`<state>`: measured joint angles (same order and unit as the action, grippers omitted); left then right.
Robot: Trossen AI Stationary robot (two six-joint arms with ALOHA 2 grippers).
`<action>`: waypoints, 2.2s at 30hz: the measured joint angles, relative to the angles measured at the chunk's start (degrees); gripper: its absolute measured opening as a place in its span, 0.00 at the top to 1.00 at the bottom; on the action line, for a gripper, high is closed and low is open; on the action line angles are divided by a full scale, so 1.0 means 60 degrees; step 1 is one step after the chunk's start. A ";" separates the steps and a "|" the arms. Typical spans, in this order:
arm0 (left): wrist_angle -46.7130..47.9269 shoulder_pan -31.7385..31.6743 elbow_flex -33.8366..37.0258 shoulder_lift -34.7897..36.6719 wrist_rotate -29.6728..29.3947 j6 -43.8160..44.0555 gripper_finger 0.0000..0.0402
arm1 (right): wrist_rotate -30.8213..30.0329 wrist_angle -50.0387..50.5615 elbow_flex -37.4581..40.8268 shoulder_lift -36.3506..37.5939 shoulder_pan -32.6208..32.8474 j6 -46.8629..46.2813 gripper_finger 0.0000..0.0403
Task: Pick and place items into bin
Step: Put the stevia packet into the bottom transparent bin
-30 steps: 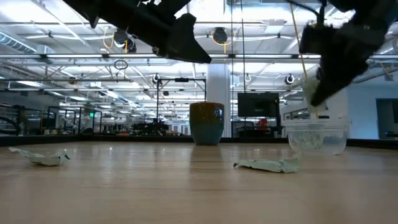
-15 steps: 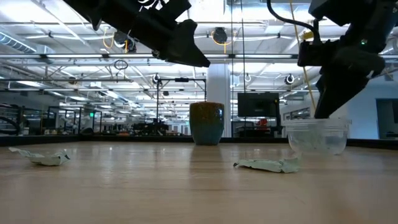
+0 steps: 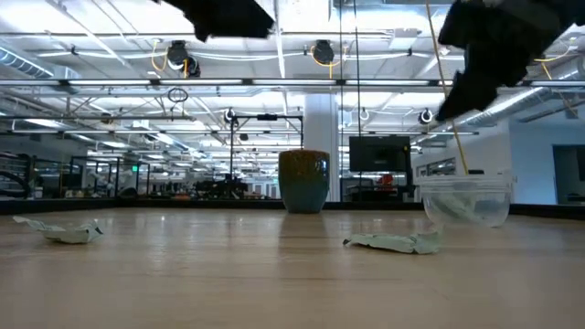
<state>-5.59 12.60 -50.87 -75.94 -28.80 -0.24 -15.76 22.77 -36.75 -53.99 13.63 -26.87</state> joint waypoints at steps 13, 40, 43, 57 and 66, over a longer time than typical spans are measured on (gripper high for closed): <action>0.2164 0.1647 0.1836 0.0439 0.2608 0.4958 0.60 | 0.1904 -0.5976 0.0862 -0.2632 0.1065 0.2046 0.68; -0.0029 0.2404 0.2335 -0.1064 0.2040 0.5055 0.60 | 0.2640 -0.5473 -0.2821 -0.8663 0.1726 0.2546 0.68; -0.0065 0.2404 0.2335 -0.1064 0.2040 0.4993 0.60 | 0.2643 -0.5443 -0.3016 -0.8853 0.1685 0.2683 0.68; -0.0032 0.2418 0.2335 -0.1064 0.2298 0.4757 0.60 | 0.2120 -0.4334 -0.2975 -0.8882 0.1490 0.2580 0.83; -0.0021 0.2418 0.2335 -0.1064 0.2298 0.4529 0.60 | 0.2207 -0.3407 -0.2881 -0.7996 0.1564 0.2050 0.98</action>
<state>-5.72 27.11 -36.86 -82.32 -15.00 26.93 -2.52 2.33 -54.04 -101.97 23.01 -14.57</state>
